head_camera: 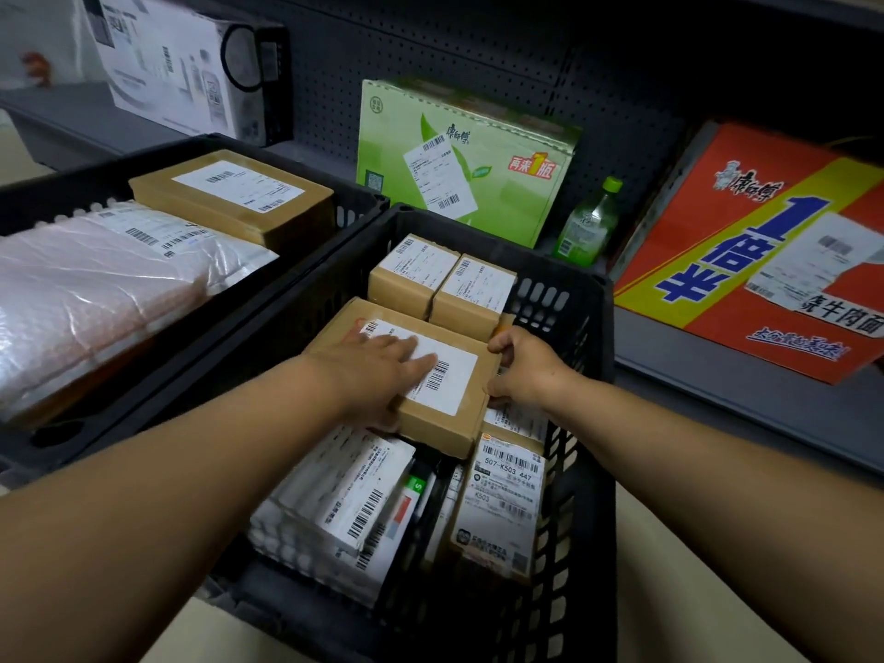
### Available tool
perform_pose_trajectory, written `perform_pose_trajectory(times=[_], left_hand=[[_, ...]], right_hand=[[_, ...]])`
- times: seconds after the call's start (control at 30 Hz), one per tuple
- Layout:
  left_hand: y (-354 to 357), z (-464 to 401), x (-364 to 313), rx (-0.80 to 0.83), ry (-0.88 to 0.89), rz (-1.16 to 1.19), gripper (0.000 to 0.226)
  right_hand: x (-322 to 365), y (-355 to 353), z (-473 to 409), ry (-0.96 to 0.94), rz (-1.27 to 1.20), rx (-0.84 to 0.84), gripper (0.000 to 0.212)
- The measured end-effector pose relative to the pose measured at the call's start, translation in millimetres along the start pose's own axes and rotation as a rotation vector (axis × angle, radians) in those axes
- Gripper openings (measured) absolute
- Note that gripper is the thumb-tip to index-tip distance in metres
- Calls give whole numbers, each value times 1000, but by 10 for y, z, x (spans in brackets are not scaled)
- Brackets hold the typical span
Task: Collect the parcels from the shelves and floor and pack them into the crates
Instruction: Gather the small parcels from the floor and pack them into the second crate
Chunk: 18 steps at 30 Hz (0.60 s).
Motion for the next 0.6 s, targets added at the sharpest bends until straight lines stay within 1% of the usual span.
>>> perform_pose_trajectory(times=[0.07,0.13,0.2,0.23,0.27,0.37,0.43,0.5,0.6], left_hand=[[-66,-89,-302,-47,112,10,97],[-112,-169,-570,-76,205,-50,98],[-123,-223,-698,-81,238,-102,98],[-117,-232,-719,-79,244,-122,96],[-113,-237,-727,-79,248,-138,92],[-103,-226,-718,-82,260,-158,87],[-97,-226,-700,-78,260,-178,88],[-103,-234,-679,-90,256,-180,87],[-148,-230,-652,-133,260,-214,86]], right_hand=[[-11,11,-7,6,-35,17,50],[-2,12,-13,6,-38,34,58],[21,-13,0,-12,7,34,65],[28,-30,17,-26,76,33,66],[41,-35,43,-44,208,42,66],[61,65,185,-97,854,138,52],[-28,233,296,-112,1178,328,44],[-169,332,385,-74,1343,515,39],[-238,305,407,-18,1426,587,36]])
Point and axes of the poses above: each hand's wrist, its own z-axis away from the middle knuckle, its own y-axis out of the palm, x = y × z, the point moved 9 cm from there along -z, towards the middle knuckle, and after that the axes turned 1 degree about -x, right-handed, at the moved point
